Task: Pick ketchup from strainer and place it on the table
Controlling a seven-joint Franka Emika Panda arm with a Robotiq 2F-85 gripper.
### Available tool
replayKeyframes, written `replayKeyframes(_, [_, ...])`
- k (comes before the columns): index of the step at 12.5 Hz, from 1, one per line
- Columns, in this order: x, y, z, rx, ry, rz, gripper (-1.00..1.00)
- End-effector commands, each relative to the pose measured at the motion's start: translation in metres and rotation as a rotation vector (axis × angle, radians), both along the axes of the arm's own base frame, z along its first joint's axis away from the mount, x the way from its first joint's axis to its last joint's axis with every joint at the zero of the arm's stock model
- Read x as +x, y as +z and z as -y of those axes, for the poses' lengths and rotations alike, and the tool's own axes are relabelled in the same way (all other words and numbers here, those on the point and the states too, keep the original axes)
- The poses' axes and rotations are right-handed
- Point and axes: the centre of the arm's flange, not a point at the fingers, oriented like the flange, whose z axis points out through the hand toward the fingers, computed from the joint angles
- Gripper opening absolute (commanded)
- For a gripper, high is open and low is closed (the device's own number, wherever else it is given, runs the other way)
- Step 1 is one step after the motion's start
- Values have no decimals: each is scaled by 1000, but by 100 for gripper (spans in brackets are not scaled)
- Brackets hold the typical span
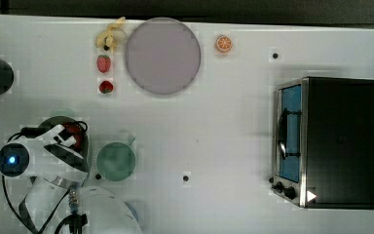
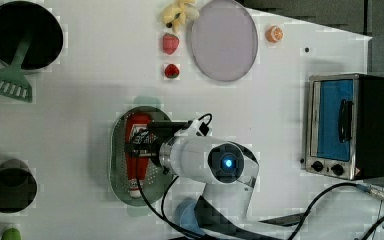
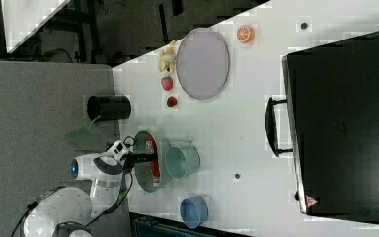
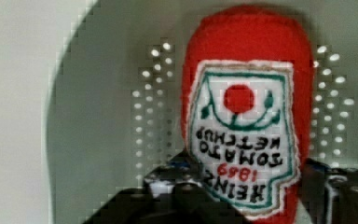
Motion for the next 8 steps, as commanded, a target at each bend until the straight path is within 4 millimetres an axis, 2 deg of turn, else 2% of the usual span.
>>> replayKeyframes(1, [-4, 24, -13, 9, -40, 36, 13])
replayKeyframes(3, [-7, 55, -18, 26, -57, 53, 13])
replayKeyframes(6, [-5, 111, -18, 32, -162, 5, 13])
replayKeyframes(8, [0, 147, -13, 31, -141, -27, 13])
